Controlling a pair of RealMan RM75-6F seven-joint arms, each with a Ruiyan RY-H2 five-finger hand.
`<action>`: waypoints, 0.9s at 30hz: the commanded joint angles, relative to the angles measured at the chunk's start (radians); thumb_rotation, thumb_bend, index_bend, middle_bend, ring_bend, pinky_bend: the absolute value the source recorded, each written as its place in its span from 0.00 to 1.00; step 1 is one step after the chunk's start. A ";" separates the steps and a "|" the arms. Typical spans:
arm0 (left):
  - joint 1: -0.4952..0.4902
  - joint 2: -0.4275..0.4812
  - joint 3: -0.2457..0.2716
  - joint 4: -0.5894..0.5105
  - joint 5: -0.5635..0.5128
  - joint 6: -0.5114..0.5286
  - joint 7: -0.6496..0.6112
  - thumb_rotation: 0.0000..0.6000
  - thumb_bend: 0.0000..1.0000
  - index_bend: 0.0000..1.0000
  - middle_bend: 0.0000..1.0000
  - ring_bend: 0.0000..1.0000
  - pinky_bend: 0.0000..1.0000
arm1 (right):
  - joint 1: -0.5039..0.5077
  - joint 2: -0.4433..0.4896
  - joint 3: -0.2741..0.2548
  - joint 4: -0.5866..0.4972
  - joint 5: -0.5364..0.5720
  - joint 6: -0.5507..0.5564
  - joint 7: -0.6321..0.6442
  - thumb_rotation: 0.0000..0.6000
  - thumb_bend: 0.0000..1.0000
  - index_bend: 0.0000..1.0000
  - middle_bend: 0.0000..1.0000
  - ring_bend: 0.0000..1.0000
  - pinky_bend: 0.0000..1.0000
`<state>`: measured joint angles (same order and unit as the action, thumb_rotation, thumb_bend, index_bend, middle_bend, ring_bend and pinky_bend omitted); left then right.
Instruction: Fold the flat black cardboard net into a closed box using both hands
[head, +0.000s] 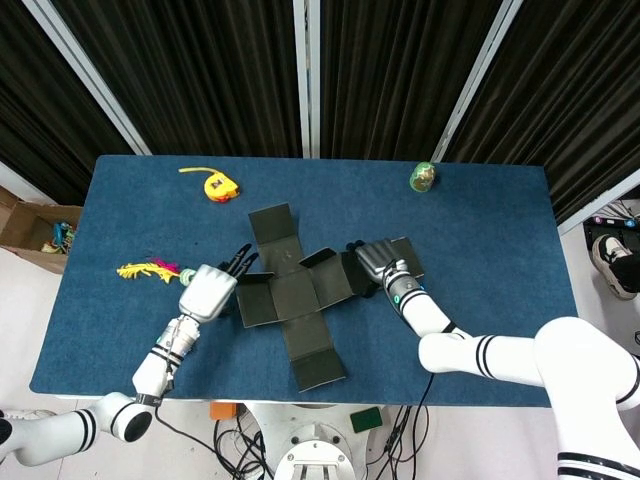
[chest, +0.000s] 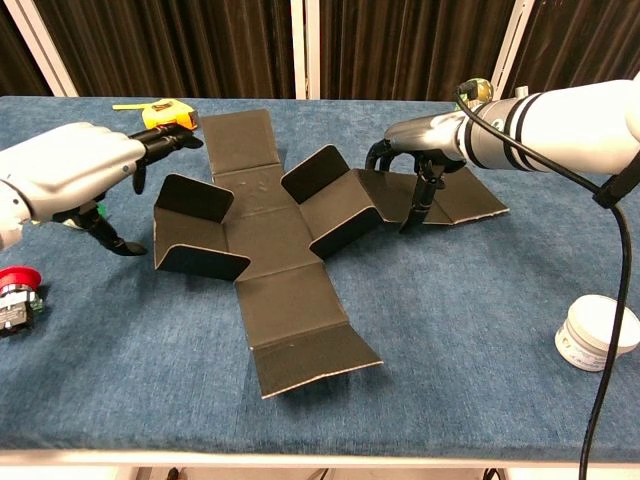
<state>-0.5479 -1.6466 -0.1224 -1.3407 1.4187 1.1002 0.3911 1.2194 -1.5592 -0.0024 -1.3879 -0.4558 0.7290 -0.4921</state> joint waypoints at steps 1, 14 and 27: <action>-0.012 -0.049 -0.028 -0.004 -0.018 -0.011 -0.219 1.00 0.03 0.00 0.00 0.42 0.79 | -0.009 0.001 0.001 -0.015 -0.051 0.029 -0.015 1.00 0.31 0.51 0.40 0.74 1.00; -0.066 -0.042 -0.028 -0.032 0.026 -0.070 -0.593 1.00 0.04 0.00 0.00 0.42 0.80 | 0.020 0.035 -0.046 -0.126 -0.279 0.195 -0.275 1.00 0.31 0.52 0.41 0.75 1.00; -0.114 -0.004 -0.018 -0.054 -0.010 -0.211 -0.854 1.00 0.04 0.00 0.00 0.42 0.80 | 0.020 0.044 -0.086 -0.094 -0.536 0.192 -0.385 1.00 0.31 0.54 0.42 0.77 1.00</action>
<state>-0.6517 -1.6638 -0.1469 -1.3867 1.4154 0.9175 -0.4229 1.2418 -1.5186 -0.0806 -1.4915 -0.9595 0.9250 -0.8646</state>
